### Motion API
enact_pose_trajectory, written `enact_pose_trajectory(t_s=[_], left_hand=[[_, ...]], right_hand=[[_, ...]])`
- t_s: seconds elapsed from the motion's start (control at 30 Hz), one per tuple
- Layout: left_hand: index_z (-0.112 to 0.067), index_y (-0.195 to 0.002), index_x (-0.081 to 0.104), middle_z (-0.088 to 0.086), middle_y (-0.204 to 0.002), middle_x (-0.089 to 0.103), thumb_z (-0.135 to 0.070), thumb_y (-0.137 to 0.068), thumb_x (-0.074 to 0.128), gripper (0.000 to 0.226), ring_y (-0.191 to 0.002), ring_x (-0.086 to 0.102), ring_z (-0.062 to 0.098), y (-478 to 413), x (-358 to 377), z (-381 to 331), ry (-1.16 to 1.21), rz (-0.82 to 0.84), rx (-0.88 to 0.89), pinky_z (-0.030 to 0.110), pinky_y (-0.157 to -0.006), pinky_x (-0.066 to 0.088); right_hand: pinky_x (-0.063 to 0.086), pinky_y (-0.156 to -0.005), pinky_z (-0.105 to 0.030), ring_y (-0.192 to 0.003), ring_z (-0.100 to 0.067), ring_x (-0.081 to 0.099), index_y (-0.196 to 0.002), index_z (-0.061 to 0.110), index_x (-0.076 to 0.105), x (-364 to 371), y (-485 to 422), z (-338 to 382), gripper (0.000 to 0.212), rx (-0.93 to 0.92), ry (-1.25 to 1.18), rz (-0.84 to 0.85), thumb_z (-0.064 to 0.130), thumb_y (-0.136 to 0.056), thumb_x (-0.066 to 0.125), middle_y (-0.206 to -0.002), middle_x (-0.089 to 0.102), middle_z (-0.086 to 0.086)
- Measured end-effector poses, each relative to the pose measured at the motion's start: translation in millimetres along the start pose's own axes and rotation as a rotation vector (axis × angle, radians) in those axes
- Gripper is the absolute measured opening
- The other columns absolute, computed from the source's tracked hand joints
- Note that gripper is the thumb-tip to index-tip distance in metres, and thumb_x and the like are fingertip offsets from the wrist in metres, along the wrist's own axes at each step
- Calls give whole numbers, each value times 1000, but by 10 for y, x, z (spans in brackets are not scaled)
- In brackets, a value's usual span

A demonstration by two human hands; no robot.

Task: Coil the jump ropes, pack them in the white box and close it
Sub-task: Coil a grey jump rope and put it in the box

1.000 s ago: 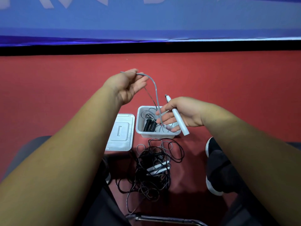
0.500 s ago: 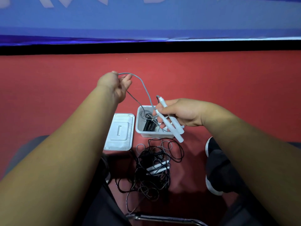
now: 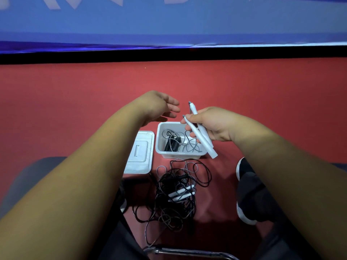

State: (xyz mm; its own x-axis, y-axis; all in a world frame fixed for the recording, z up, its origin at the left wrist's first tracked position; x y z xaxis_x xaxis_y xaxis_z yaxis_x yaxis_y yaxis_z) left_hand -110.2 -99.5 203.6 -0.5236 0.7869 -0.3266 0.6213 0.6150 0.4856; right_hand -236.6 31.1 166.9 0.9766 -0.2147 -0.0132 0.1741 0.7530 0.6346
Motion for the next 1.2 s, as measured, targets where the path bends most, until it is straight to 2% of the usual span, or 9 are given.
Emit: enact_pose_trajectory(t_s=[0.2,0.37,0.47,0.57,0.7,0.83,0.9,1.03,1.2], left_hand=[[-18,-115,76,0,-108,80,13,-93,59,41,-86,69,7,10,188,-3,-220,127,140,31,-77,50],[-20,-100,76,-8,-83,72,-17,-93,78,7,-62,57,-8,28,171,-86,-417,27,242,15,-67,45],[-19,-98,74,-3,-91,75,-22,-94,77,6,-77,62,5,42,128,-138,-427,-39,276,27,-74,50],[-17,-99,70,2,-97,76,-20,-97,72,4,-88,68,13,74,140,-202,-420,-78,308,37,-89,55],[-18,-103,65,1,-95,75,-19,-99,67,4,-94,73,21,65,114,-235,-389,-128,341,46,-92,57],[-31,-128,68,-3,-106,71,-18,-99,70,32,-93,67,13,82,162,-268,-411,-53,435,27,-94,53],[-30,-123,73,-9,-106,73,-14,-99,69,30,-91,64,6,105,202,-281,-407,-21,453,19,-90,51],[-21,-103,76,-16,-88,73,-11,-98,66,15,-78,62,-9,98,185,-292,-441,-87,436,23,-80,48],[-21,-96,73,-1,-89,77,-10,-96,63,15,-87,74,19,62,146,-273,-355,-164,384,43,-87,60]], right_hand=[[57,-55,-28,-62,-14,69,-124,2,70,2,56,43,29,55,-139,35,25,-107,63,-85,77,-3],[55,-58,-28,-64,-13,64,-115,10,72,23,80,38,23,83,-85,104,29,-105,66,-86,72,0],[55,-64,-24,-66,-9,64,-106,10,73,53,94,49,18,62,-52,93,24,-96,78,-81,70,1],[53,-53,-24,-58,-8,62,-103,10,68,32,106,78,20,6,83,18,17,-92,82,-65,66,3],[50,-59,-30,-59,-11,59,-107,11,67,31,78,79,23,-25,173,8,18,-91,82,-64,63,3],[50,-70,-36,-67,-13,60,-119,3,72,16,56,74,35,-30,211,0,19,-90,83,-67,64,3],[49,-72,-38,-69,-14,60,-121,2,72,14,49,62,38,-26,229,5,19,-89,83,-67,64,4],[49,-63,-32,-64,-13,61,-121,2,72,31,32,56,39,-33,263,-1,18,-87,83,-71,65,1],[55,-56,-32,-71,-22,72,-107,4,70,-26,30,120,31,-83,403,-73,24,-85,81,-82,72,-7]])
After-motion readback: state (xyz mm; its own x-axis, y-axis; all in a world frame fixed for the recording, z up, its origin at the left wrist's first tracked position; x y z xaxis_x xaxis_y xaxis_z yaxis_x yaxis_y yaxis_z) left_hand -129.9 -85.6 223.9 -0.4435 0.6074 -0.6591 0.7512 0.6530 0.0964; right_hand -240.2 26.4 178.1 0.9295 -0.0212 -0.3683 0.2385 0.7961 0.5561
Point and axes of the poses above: each hand's wrist, its own y-axis away from the middle knuckle, its own x-axis out of the palm, z = x × y, the point moved 7 cm from there along -y, towards the middle knuckle
